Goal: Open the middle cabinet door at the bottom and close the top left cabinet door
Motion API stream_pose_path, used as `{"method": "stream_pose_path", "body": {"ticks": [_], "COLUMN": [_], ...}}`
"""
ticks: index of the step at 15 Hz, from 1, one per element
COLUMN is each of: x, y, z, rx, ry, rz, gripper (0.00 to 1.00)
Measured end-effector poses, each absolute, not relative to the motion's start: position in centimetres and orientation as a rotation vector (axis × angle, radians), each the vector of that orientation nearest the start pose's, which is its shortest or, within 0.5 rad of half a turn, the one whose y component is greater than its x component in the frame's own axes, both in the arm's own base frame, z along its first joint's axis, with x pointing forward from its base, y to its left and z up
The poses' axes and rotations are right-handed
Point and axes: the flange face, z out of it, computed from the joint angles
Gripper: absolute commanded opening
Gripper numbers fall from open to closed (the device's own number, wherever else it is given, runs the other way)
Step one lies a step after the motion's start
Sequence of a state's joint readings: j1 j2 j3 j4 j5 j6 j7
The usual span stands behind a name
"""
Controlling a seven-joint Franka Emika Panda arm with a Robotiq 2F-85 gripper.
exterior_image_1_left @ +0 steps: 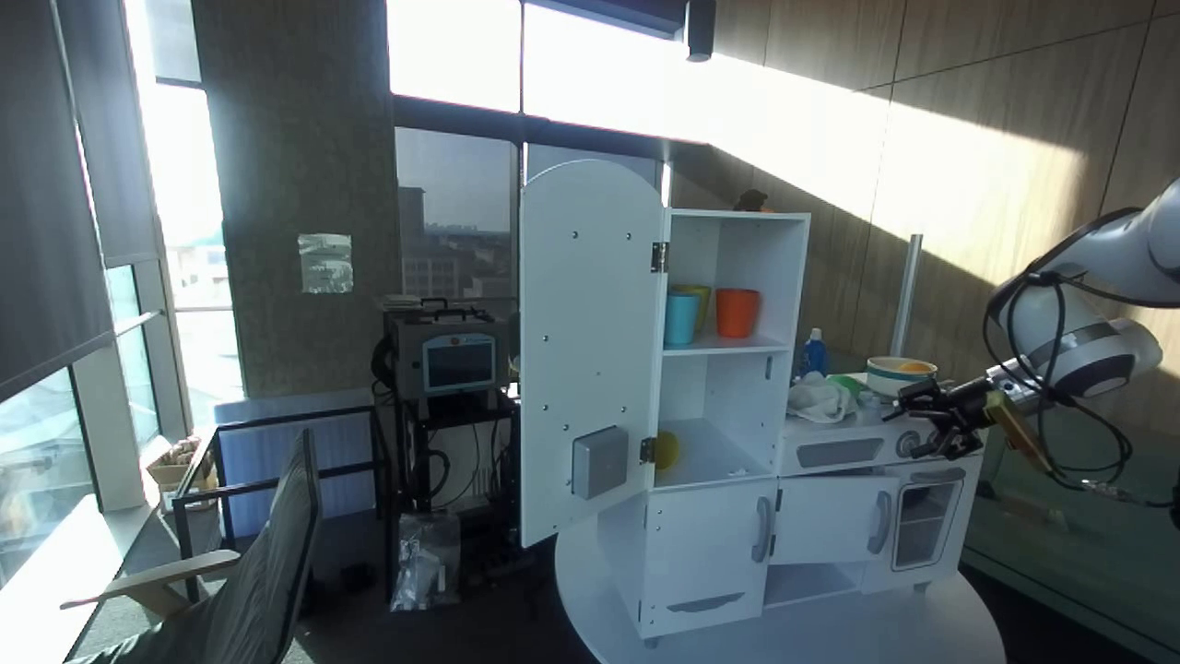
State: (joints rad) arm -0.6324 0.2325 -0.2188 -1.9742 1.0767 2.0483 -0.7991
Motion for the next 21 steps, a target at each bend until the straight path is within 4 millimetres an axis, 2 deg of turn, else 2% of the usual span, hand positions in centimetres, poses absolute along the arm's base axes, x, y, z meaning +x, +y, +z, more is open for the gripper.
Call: {"method": "stream_pose_path", "body": {"ticks": [4, 9, 13, 18, 21], "x": [45.3, 45.4, 45.3, 46.2, 46.5], "y": [-42.3, -43.0, -43.7, -44.2, -44.4], "z": [33.6, 30.2, 29.0, 28.1, 26.9], "rx": [-2.182, -2.122, -2.075, -2.041, -2.043], "ry": [0.932, 1.126, 1.274, 1.373, 1.421], "rz": [-0.581, -0.471, -0.418, -0.336, -0.274], "gripper": [1.00, 1.00, 1.00, 1.00, 1.00]}}
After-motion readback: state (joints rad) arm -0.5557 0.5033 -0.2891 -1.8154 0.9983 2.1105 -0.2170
